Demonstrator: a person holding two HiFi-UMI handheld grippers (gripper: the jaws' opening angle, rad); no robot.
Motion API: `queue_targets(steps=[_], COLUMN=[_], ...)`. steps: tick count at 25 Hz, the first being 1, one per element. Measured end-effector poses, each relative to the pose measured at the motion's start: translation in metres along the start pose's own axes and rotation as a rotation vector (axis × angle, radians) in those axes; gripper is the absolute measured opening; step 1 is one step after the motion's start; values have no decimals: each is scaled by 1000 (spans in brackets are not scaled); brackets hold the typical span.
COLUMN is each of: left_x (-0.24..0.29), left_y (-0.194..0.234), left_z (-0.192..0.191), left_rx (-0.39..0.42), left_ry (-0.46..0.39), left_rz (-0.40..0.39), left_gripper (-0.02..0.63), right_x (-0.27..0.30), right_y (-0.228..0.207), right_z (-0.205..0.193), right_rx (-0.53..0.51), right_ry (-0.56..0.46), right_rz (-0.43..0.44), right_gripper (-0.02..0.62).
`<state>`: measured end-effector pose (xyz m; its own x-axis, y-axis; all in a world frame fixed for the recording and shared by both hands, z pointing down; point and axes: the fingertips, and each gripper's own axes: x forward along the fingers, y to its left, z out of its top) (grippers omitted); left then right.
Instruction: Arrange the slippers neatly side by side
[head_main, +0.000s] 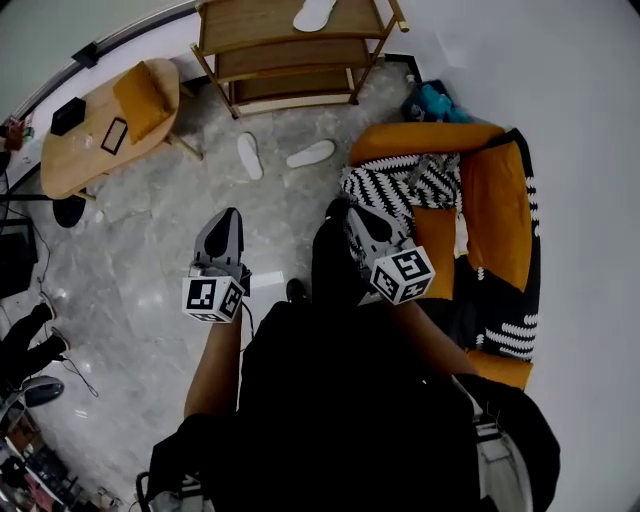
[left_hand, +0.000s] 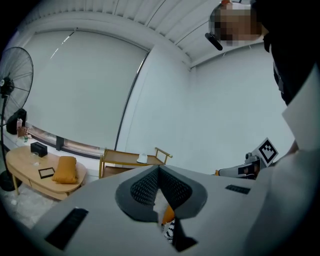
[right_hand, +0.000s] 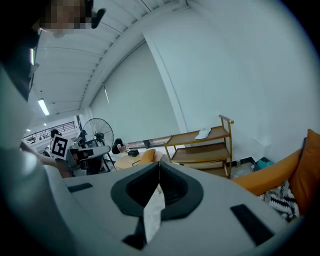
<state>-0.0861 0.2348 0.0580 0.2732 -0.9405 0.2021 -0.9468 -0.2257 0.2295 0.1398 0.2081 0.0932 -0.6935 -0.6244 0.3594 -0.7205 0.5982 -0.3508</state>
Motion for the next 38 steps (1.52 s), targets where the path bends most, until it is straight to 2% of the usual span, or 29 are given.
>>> queue_targets(steps=[4,7,11,16,23,27,33,36,38], left_x=[67,112,169,216,267,298,321,318,317], left_y=[24,34,52,65,103,136,176,196,211], left_z=[2,8,6,-12,-36,-68,-143,-178,-204], left_rx=[-31,-32,-15,-6,-8,-29,-4,52,61], left_ry=[38,61,94,156,185,208,331,390,422], left_rz=[78,108,128,109,57,-26,-184,-213,-210], left_gripper=[15,15,15,15,15,15,15,15,15], right_x=[48,83,133,174,225,266,319,337,355], right_y=[-38,-65,-101,-136,-138,-147,-151,-161,-172], right_z=[48,70,75,66,33,13,-58,-100,-130], right_rx=[10,0,21,173,224,273,330,422,492], right_ry=[-76,-58,-24,30,104,98,164,180,211], right_rz=[81,118,140,134,139,61,-47,-123,-143], right_gripper=[32,32,32,32,32,32,32,32,32])
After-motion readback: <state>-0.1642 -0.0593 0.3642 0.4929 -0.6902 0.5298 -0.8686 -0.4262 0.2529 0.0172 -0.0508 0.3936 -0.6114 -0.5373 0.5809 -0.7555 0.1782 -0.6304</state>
